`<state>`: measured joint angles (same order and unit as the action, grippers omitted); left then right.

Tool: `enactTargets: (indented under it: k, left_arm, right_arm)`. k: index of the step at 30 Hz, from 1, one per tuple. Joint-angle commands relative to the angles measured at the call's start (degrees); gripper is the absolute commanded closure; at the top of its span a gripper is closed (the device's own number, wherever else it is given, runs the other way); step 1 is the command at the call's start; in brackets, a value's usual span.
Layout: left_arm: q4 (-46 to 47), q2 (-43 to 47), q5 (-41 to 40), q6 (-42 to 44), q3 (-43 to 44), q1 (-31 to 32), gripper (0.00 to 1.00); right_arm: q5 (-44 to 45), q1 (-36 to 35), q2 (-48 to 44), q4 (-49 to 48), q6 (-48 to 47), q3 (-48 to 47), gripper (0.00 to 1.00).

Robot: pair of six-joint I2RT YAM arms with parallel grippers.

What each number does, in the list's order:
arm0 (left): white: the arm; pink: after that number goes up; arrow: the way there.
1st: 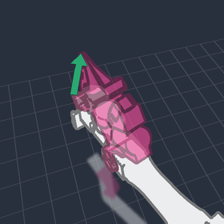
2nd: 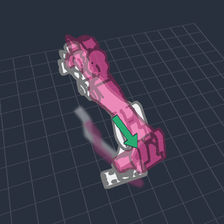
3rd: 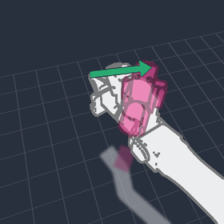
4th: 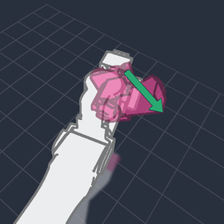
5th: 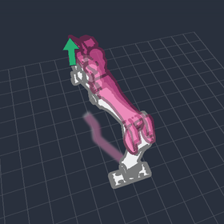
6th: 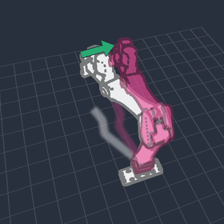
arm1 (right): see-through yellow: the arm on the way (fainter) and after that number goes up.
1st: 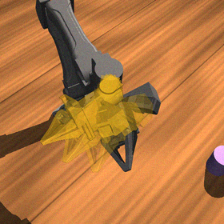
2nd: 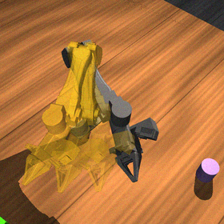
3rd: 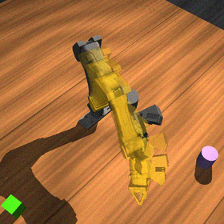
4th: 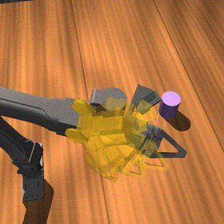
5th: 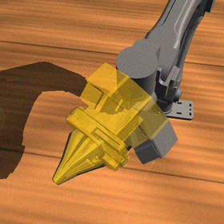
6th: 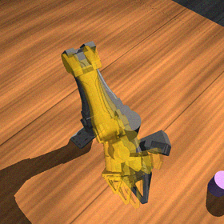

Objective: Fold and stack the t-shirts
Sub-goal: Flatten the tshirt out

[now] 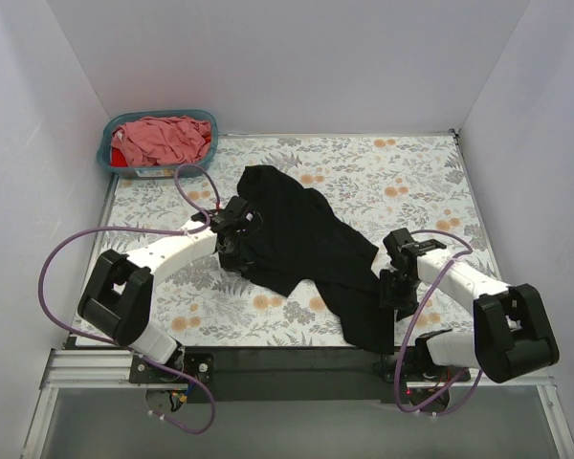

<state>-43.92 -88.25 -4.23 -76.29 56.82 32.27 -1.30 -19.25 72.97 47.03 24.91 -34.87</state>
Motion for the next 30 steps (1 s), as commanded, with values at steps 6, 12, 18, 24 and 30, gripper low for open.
enactTargets:
  k: [6, 12, 18, 24, 30]
  left_arm:
    - [0.8, 2.6, 0.6, 3.4, 1.5, -5.3, 1.0]
    - [0.3, 1.8, 1.4, 6.1, 4.1, -14.3, 1.0]
    - [-3.0, -1.7, 3.4, 6.5, 16.8, -23.1, 1.0]
    - [-5.5, 4.2, 0.3, 5.2, 28.2, -25.4, 1.0]
    - [-4.1, 19.8, -2.5, 2.6, 16.3, -25.4, 1.0]
  right_arm:
    - [7.4, -5.5, 8.0, -3.0, 4.1, -2.3, 0.93]
    - [26.4, -0.6, 15.4, -1.7, -4.5, -17.3, 0.99]
    - [41.4, 4.8, 21.4, 1.5, -11.9, -47.1, 0.99]
    - [40.5, 4.9, 14.9, 1.5, -14.1, -58.0, 0.99]
    - [21.4, 5.0, -3.3, 2.7, -11.6, -37.0, 0.99]
